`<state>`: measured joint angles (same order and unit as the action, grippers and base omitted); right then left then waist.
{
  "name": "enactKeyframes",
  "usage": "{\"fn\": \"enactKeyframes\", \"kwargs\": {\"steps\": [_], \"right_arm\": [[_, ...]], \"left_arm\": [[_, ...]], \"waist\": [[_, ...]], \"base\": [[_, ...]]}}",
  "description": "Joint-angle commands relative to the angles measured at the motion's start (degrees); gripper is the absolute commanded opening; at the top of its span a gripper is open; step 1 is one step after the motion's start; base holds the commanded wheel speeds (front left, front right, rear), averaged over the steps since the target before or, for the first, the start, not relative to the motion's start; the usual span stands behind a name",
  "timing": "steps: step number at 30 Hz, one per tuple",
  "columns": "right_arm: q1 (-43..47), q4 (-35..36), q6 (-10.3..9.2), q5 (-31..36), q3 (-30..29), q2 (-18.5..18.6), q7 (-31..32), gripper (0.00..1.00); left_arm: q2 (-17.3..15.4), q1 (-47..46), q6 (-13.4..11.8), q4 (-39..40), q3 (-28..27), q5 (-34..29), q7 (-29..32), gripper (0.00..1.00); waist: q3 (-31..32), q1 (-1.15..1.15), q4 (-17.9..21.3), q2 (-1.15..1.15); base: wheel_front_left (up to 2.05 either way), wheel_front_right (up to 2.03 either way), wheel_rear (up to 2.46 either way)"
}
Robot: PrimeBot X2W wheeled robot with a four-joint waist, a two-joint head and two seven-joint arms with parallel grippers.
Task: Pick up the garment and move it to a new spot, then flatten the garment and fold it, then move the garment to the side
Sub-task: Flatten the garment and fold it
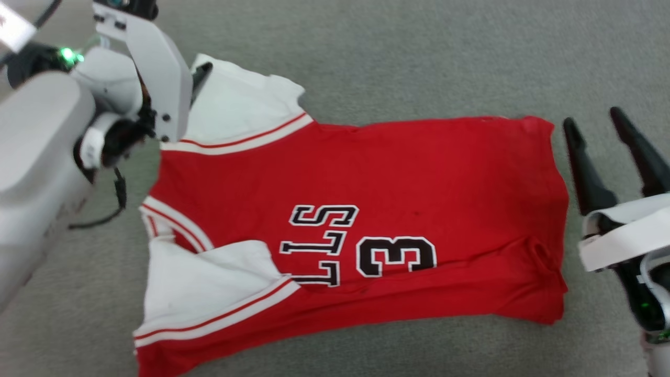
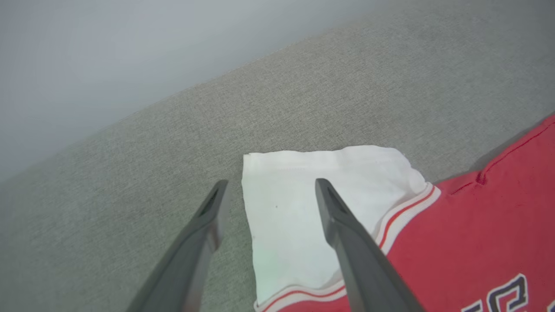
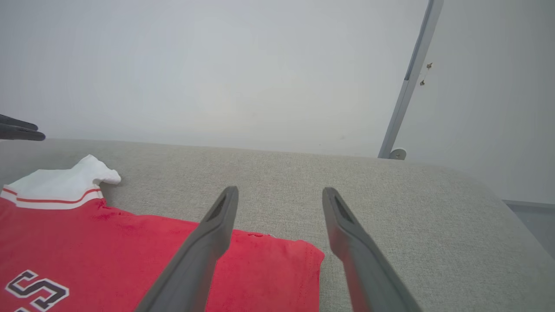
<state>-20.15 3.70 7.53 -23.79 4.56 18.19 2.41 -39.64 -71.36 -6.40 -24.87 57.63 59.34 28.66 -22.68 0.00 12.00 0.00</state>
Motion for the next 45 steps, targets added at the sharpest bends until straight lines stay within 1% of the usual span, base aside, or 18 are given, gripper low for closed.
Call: {"fn": "enactKeyframes", "kwargs": {"steps": [1,5,9,12,15,16,17,18,20,22,26,28,31,37,40,44,45], "right_arm": [[-0.8,-0.4,-0.09,0.1,0.6,-0.3,-0.8,1.0],[-1.8,-2.8,-0.09,-0.1,2.4,-1.0,-3.4,1.0],[-2.1,-4.9,-0.1,-1.3,3.4,-1.7,-4.8,1.0],[-2.7,-5.9,-0.09,-1.8,3.9,-1.9,-5.4,1.0],[-3.0,-6.5,-0.09,-2.3,3.9,-2.2,-5.6,1.0],[-3.2,-6.5,-0.09,-2.4,3.9,-2.3,-5.4,1.0],[-3.4,-6.6,-0.09,-2.4,3.6,-2.4,-5.3,1.0],[-3.5,-6.7,-0.09,-2.7,3.5,-2.5,-4.7,1.0],[-3.6,-6.8,-0.09,-3.4,3.3,-2.6,-3.3,1.0],[-4.1,-6.6,-0.1,-4.6,2.8,-2.8,-1.0,1.0],[-5.8,-6.1,-0.1,-6.3,1.7,-3.3,5.2,1.0],[-7.4,-6.6,-0.1,-6.1,1.7,-3.0,8.6,1.0],[-10.3,-8.8,-0.1,-6.2,1.6,-2.7,13.8,1.0],[-17.4,-16.8,-0.1,-8.7,3.2,-2.7,23.9,1.0],[-20.8,-21.3,-0.1,-10.7,4.6,-3.1,28.6,1.0],[-24.1,-26.8,-0.1,-12.6,7.5,-2.5,33.8,1.0],[-24.8,-28.0,-0.1,-12.9,8.3,-2.3,34.8,0.56]], "left_arm": [[0.2,-0.7,0.8,-1.0,0.2,-0.6,-0.1,1.0],[1.4,-3.6,4.1,-7.5,1.1,-0.9,1.8,1.0],[2.0,-5.7,6.4,-13.4,2.4,-1.7,3.8,1.0],[2.6,-6.9,7.5,-17.5,2.5,-1.0,5.4,1.0],[3.1,-7.5,7.8,-21.6,3.4,-1.5,7.4,1.0],[3.3,-7.5,7.8,-22.8,3.4,-1.0,8.4,0.95],[3.8,-7.3,7.9,-24.0,3.5,-0.4,9.8,0.5],[4.3,-7.0,8.0,-25.1,3.7,0.2,11.6,0.0],[5.1,-6.3,7.6,-27.0,4.3,0.8,15.2,0.0],[5.4,-6.8,7.9,-27.8,4.6,1.0,16.3,0.0],[6.2,-7.6,8.4,-28.4,4.6,1.3,16.8,0.0],[6.5,-8.0,8.4,-28.6,4.5,1.3,16.6,0.0],[7.1,-8.7,8.6,-28.8,4.3,1.4,16.1,0.0],[8.5,-9.8,9.3,-28.8,4.5,1.0,15.1,0.0],[9.0,-9.8,9.4,-29.0,4.6,0.9,14.8,0.0],[9.7,-9.9,9.9,-29.0,4.5,1.1,14.1,0.0],[9.8,-9.9,10.0,-29.0,4.6,1.1,14.0,0.0]], "waist": [[-2.7,0.0,2.7,0.0],[-4.7,0.0,4.7,0.0],[-6.1,0.0,6.1,0.0],[-6.9,0.0,6.9,0.0],[-7.6,0.0,7.5,0.0],[-7.8,0.0,7.7,0.0],[-7.9,0.0,7.8,0.0],[-8.0,0.0,7.8,0.0],[-8.0,0.0,7.8,0.0],[-8.1,0.0,7.8,0.0],[-7.9,0.0,7.5,0.0],[-8.0,0.0,7.2,0.0],[-8.1,0.0,6.5,0.0],[-8.6,0.0,5.1,0.0],[-8.8,0.0,4.5,0.0],[-8.8,0.0,3.7,0.0],[-8.8,0.0,3.5,0.0]], "base": [[0.0,0.0,0.0],[0.0,0.0,0.0],[0.0,0.0,0.0],[0.0,0.0,0.0],[0.0,0.0,0.0],[0.0,0.0,0.0],[0.0,0.0,0.0],[0.0,0.0,0.0],[0.0,0.0,0.0],[0.0,0.0,0.0],[0.0,0.0,0.0],[0.0,0.0,0.0],[0.0,0.0,0.0],[0.0,0.0,0.0],[0.0,0.0,0.0],[0.0,0.0,0.0],[0.0,0.0,0.0]]}}
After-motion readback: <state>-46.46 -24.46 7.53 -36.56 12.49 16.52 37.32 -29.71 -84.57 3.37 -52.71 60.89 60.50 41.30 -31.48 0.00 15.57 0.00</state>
